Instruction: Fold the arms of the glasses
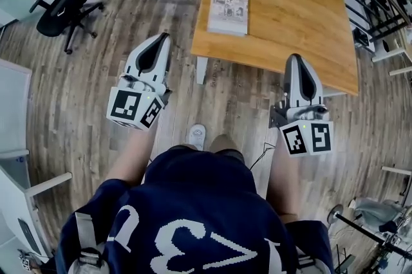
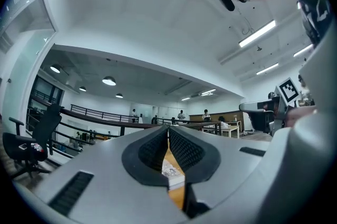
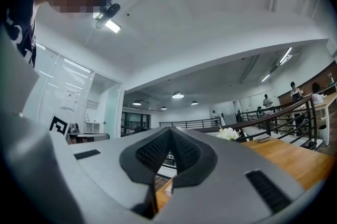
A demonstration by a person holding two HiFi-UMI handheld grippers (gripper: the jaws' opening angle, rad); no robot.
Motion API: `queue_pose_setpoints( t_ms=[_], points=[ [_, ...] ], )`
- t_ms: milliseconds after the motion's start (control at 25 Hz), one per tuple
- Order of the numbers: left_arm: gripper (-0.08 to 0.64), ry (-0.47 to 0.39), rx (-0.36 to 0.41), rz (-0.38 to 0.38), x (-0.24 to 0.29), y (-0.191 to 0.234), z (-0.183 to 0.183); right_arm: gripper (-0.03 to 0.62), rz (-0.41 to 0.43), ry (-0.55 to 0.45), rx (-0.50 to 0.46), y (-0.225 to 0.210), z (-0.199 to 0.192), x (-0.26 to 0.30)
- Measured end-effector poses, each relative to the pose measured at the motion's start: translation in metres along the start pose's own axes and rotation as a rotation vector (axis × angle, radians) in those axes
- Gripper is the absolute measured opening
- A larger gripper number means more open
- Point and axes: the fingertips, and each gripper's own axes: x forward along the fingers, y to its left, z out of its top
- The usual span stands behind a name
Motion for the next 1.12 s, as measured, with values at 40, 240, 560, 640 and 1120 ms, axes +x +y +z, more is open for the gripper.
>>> queue_pose_setpoints(
  t_ms=[40, 240, 560, 640, 1120],
  points=[
    [0.018, 0.006, -0.005, -0.002, 0.004, 0.003, -0.003, 0.025, -0.002, 0.007, -0.004, -0.002, -0.002, 0.004],
    [0.018, 0.033, -0.03, -0.002, 0.027, 0.019, -0.019, 0.025, -0.013, 0.025, 0.012, -0.016, -0.013, 0.034],
    [0.018, 0.038, -0.046, 0.043, 0.086, 0.049, -0.034, 0.025, 0.059, 0.041, 0.012, -0.046, -0.027, 0.109],
    [0.018, 0.033, -0.036, 0.052, 0.102, 0.054, -0.029, 0.025, 0.075, 0.036, 0.005, -0.057, -0.023, 0.128],
    [0.018, 0.003, -0.004, 0.171, 0.195, 0.082, -0.033, 0.025, 0.196, 0.032, -0.017, -0.131, -0.023, 0.225]
  ],
)
